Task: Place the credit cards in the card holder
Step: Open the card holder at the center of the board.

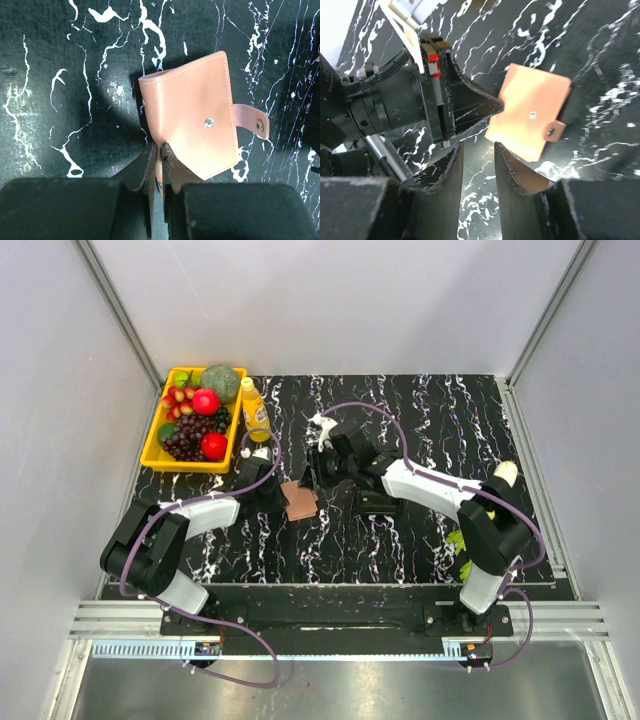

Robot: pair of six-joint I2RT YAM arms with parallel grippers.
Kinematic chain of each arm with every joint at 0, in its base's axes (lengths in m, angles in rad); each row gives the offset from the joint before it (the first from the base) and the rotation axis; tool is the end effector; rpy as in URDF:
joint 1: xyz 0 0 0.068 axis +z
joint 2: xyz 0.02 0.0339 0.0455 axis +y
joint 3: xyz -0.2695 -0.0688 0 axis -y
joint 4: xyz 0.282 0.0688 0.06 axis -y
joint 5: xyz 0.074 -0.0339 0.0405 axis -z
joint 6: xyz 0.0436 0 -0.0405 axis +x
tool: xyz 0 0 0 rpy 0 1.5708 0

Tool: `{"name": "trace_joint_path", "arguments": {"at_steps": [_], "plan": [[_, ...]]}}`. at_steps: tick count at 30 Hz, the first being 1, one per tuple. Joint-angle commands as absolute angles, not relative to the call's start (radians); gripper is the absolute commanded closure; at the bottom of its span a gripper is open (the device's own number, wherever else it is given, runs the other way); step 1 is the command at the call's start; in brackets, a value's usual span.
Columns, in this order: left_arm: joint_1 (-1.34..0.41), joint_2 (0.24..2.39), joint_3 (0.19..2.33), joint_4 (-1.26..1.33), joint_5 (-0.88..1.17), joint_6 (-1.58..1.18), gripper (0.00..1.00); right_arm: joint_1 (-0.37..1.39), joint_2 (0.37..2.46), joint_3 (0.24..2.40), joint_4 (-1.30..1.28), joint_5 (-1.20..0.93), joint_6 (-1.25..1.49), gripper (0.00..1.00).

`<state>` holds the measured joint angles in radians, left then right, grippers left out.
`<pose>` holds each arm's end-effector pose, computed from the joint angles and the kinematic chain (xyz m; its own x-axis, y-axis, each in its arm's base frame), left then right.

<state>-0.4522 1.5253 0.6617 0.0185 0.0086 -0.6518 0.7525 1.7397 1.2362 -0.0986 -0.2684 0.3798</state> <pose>0.2828 -0.1378 0.1194 -0.8031 -0.2843 -0.5237 -0.0567 0.9114 -0.4077 0.3110 0.3070 0.2299 -0.6874 -0.1540 -0.7097 -0.6069 0.6585 0.4450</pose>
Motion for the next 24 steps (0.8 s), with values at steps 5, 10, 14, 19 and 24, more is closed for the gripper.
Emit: {"name": "trace_joint_path", "arguments": {"at_steps": [5, 10, 14, 19, 24], "plan": [[-0.443, 1.543, 0.673, -0.003, -0.017, -0.646, 0.91, 0.796, 1.890, 1.304, -0.103, -0.334, 0.425, 0.62], [-0.445, 1.543, 0.670, -0.005, -0.012, -0.643, 0.91, 0.796, 1.953, 1.331, -0.150, -0.240, 0.422, 0.61], [-0.445, 1.540, 0.667, -0.005, -0.009, -0.641, 0.91, 0.795, 1.965, 1.341, -0.173, -0.146, 0.394, 0.61], [-0.445, 1.539, 0.667, -0.005, -0.009, -0.635, 0.91, 0.785, 1.986, 1.358, -0.202, -0.107, 0.367, 0.57], [-0.445, 1.536, 0.663, -0.005, -0.006, -0.630, 0.91, 0.764, 2.006, 1.355, -0.206, -0.129, 0.373, 0.56]]}}
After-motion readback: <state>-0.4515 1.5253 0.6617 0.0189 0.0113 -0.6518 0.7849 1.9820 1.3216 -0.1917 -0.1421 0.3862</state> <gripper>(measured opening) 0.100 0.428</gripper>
